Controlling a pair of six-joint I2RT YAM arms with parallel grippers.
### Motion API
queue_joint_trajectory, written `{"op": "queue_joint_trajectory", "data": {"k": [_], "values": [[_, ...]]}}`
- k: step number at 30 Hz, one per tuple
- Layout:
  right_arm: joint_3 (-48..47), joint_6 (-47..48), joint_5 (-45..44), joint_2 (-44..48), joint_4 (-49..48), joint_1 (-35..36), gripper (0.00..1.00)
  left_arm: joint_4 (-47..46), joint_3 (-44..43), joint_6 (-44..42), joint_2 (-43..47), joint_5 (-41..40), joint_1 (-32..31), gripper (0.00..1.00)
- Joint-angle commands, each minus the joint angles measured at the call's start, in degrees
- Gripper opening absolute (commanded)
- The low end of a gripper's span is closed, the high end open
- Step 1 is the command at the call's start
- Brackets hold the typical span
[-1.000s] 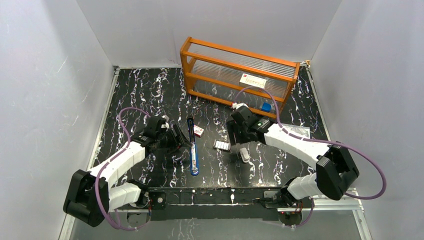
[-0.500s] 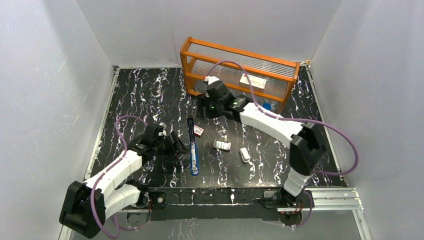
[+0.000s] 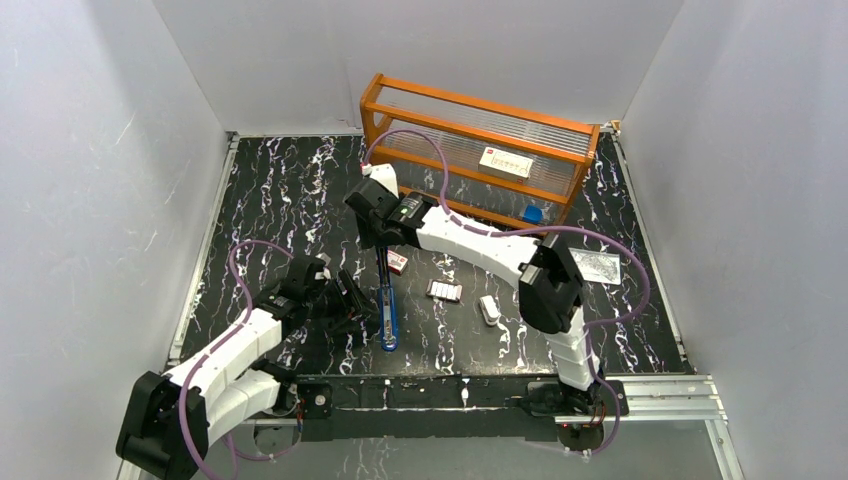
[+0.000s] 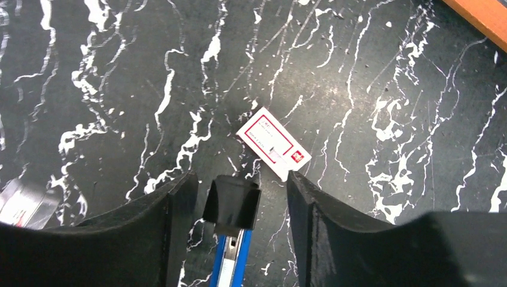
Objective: Load the staples into the stapler
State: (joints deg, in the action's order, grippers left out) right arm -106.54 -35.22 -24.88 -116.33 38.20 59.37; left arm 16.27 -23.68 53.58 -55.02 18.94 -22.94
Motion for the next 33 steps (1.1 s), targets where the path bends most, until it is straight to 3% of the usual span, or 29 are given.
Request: {"op": "queue_joint_trajectory", "data": {"k": [1, 5, 10, 23, 29, 33], "values": [[-5.4, -1.7, -5.1, -2.4, 5.1, 0.5, 0.60, -1.2, 1.0, 0.4, 0.4, 1.7, 0.4, 0.64], [-7.7, -1.4, -4.8, -3.9, 5.7, 0.6, 0.45, -1.2, 0.9, -0.1, -0.1, 2.1, 0.4, 0.64], [-8.5, 0.5, -3.7, -3.8, 5.4, 0.8, 0.37, -1.1, 0.6, -0.6, -0.4, 2.2, 0.4, 0.64], [3.2, 20.9, 1.9, 3.3, -13.3, 0.8, 0.36, -5.0, 2.2, 0.4, -3.2, 5.5, 0.4, 0.61], [7.6, 19.9, 3.6, 4.2, -16.2, 0.8, 0.36, -11.5, 2.9, 0.6, -9.0, 9.8, 0.4, 0.43], [9.8, 18.4, 3.4, 5.0, -17.7, 0.9, 0.35, -15.3, 2.8, 2.2, -11.4, 9.7, 0.3, 0.41]]}}
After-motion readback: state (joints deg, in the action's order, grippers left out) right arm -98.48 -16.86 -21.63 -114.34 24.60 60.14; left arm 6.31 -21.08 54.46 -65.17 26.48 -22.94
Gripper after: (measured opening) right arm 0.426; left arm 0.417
